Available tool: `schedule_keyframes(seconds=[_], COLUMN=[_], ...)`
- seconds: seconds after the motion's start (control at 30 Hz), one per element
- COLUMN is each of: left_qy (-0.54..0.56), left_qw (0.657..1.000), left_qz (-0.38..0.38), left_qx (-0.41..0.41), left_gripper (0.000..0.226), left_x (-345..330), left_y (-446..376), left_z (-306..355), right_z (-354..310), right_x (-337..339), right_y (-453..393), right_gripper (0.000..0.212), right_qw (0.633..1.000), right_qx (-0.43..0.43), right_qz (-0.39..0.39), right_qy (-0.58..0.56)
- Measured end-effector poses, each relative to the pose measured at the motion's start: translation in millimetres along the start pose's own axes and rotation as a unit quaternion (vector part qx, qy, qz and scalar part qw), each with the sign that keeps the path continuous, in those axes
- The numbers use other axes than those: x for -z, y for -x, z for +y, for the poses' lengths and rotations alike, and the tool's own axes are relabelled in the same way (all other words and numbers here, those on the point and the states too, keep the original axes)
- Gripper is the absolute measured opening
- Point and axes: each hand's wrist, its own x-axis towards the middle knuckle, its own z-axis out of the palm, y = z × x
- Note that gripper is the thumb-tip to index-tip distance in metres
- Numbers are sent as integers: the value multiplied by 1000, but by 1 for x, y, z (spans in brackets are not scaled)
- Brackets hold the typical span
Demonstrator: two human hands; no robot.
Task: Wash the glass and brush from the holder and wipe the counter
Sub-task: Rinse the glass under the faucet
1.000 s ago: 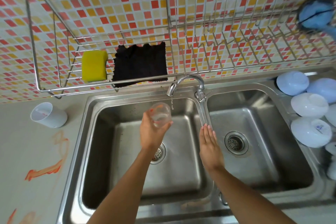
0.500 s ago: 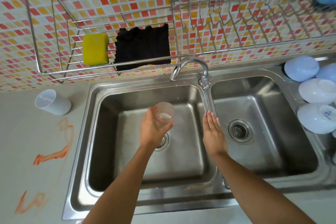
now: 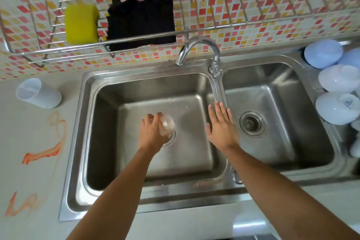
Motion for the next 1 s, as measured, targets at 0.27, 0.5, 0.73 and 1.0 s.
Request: schedule_keyframes(seconds=[0.27,0.5,0.73,1.0], left_qy=[-295,-447,-441,-53], left_qw=[947,860,860,996], left_qz=[54,111,142,76], left_qx=[-119,-221,-212,-13], left_gripper=[61,67,73,70], left_x=[-6,7,18,21], left_y=[9,12,13,40], left_z=[-16,-12,-24,-37], right_z=[1,2,2,1], right_x=[2,0,-1,-2], right_y=[1,0,-1,3], right_gripper=[72,69,68,58], right_qw=[1000,1000,1000,995], right_qx=[-6,-11,-6,17], right_qz=[-24,-11,4,66], right_qy=[-2,-12,-12,-75])
